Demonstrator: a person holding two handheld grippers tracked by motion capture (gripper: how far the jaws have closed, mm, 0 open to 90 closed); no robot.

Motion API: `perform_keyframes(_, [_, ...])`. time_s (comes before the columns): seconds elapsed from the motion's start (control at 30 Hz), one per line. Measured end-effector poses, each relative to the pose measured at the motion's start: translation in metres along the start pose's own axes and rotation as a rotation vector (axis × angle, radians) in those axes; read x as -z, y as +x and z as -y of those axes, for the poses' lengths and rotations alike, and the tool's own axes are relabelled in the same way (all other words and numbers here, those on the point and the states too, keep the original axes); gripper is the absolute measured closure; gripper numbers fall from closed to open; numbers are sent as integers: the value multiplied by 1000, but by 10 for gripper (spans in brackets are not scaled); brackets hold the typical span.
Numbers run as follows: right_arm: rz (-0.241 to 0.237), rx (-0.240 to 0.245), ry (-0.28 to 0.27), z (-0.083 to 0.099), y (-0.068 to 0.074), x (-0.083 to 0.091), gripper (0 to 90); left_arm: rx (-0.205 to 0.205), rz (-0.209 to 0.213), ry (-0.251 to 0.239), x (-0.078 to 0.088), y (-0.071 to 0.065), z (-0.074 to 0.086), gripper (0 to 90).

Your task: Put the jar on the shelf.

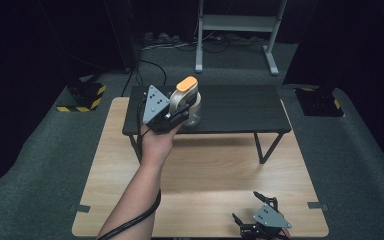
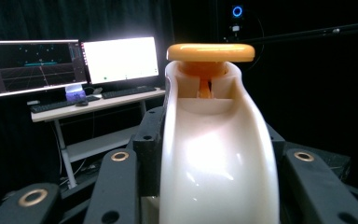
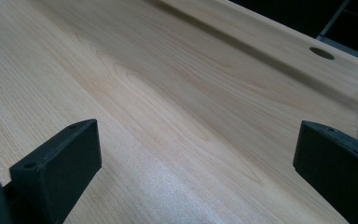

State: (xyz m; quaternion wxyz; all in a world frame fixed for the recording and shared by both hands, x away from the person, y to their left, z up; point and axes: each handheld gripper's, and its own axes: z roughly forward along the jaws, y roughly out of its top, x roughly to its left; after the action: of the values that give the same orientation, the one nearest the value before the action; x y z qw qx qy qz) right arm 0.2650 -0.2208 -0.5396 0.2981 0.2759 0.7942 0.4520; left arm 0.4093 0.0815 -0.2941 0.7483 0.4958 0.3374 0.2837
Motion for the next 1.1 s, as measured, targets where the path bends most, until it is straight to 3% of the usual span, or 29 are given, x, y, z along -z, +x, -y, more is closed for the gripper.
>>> perform_keyframes(0.23, [1, 7, 0, 0, 1, 0, 4, 10, -5, 9, -3, 2, 7, 565])
perform_keyframes(1.1, [1, -6, -3, 0, -1, 0, 4, 72, -8, 29, -21, 14, 8, 563])
